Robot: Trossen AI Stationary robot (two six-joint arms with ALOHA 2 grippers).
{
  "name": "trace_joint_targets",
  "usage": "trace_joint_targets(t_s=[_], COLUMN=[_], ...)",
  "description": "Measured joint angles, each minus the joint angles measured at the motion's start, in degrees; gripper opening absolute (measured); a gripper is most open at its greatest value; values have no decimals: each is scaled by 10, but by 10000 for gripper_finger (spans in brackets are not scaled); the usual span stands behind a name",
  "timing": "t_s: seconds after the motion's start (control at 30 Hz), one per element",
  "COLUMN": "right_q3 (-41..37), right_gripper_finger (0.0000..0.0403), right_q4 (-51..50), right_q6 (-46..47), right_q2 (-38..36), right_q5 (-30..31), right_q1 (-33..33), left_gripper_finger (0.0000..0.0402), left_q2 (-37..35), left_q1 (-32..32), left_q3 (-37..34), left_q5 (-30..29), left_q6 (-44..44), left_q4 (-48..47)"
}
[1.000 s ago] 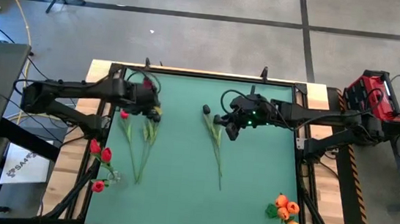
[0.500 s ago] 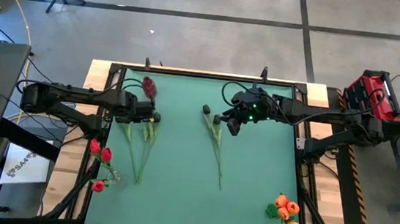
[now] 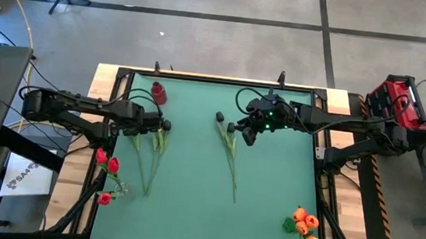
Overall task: Sort flowers into vase by color
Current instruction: Put the red flower into the transparent vase
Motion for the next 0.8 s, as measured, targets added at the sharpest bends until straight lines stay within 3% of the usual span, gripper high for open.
trace_joint_targets(t_s=[0.8], right_q3=[0], right_gripper_finger=[114], right_q4=[-7], right_q6=[5], right_q2=[0], right_q5=[8], right_q1=[0], left_gripper_finger=[99], left_q2=[5], left_q1=[37], left_q3=[-36], left_q5=[-24], left_q6=[20], left_q4=[39])
